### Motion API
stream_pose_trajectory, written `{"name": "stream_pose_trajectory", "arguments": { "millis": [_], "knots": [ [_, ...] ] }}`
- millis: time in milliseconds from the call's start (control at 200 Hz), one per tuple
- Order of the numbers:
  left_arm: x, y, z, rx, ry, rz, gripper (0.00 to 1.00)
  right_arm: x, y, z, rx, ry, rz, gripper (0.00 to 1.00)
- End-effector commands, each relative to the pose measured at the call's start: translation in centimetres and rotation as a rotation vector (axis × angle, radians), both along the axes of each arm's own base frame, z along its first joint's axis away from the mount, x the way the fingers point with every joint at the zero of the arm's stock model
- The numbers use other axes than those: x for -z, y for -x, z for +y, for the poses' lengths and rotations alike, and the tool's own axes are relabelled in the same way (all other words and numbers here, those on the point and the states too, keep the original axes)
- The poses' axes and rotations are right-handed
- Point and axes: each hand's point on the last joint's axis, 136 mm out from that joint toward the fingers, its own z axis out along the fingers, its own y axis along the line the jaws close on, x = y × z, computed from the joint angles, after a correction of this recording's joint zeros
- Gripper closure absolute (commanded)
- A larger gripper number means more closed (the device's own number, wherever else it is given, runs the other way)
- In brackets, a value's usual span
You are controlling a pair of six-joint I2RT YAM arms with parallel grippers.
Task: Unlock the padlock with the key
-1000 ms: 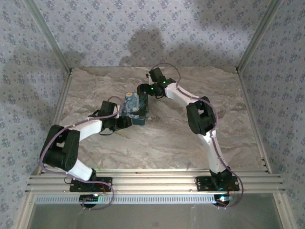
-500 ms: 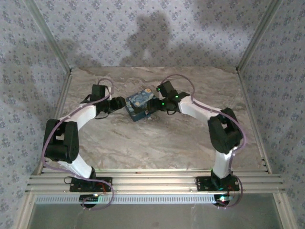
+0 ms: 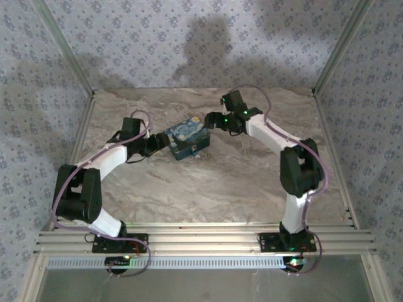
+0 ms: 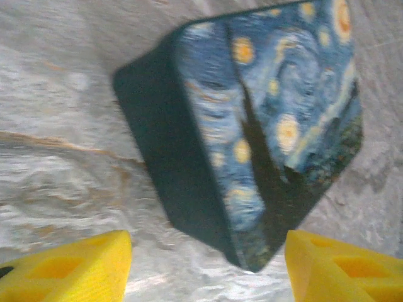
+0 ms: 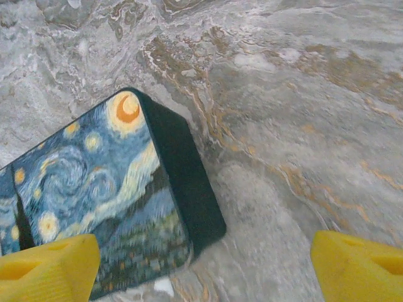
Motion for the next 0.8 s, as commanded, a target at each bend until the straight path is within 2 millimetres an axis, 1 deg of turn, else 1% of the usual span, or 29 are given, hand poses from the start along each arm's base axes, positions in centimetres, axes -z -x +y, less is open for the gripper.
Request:
{"name": "stream_pose_trajectory", "arguments": {
  "millis": [0, 75, 135, 285, 385, 440, 535, 615, 724, 794],
  "knots": [
    [-1.5, -0.8, -2.8, 0.036, 0.079, -0.055, 0.34, 1.1, -0.3, 1.1, -0.059, 0.000, 0.063, 0.11],
    [-1.3, -1.2, -4.4, 0.075, 0.079, -0.058, 0.34, 2.0, -0.7, 1.8, -0.063, -0.025, 0.082, 0.11],
    [-0.8, -1.7, -5.0, 0.093, 0.070, -0.047, 0.34, 2.6, -0.6, 2.5, -0.076, -0.064, 0.103, 0.11],
    [0.5, -3.3, -5.0, 0.106, 0.032, -0.018, 0.35, 5.0, 0.2, 2.4, -0.075, -0.086, 0.159, 0.13],
    [1.5, -4.6, -4.7, 0.108, 0.005, 0.008, 0.35, 5.9, 0.7, 2.3, -0.074, -0.112, 0.186, 0.21],
    [1.9, -5.4, -4.5, 0.103, 0.002, 0.018, 0.35, 6.0, 0.8, 2.6, -0.079, -0.127, 0.194, 0.26],
    [2.4, -7.0, -4.0, 0.086, 0.002, 0.022, 0.35, 6.0, 1.1, 3.0, -0.089, -0.139, 0.200, 0.30],
    [2.7, -8.2, -3.5, 0.068, 0.004, 0.024, 0.36, 5.9, 1.1, 3.3, -0.096, -0.137, 0.196, 0.30],
    [3.0, -9.5, -3.1, 0.052, 0.005, 0.024, 0.36, 5.8, 0.6, 3.3, -0.093, -0.133, 0.187, 0.30],
    [3.0, -10.2, -2.9, 0.042, 0.007, 0.024, 0.36, 5.7, 0.2, 3.9, -0.104, -0.145, 0.192, 0.30]
  ]
}}
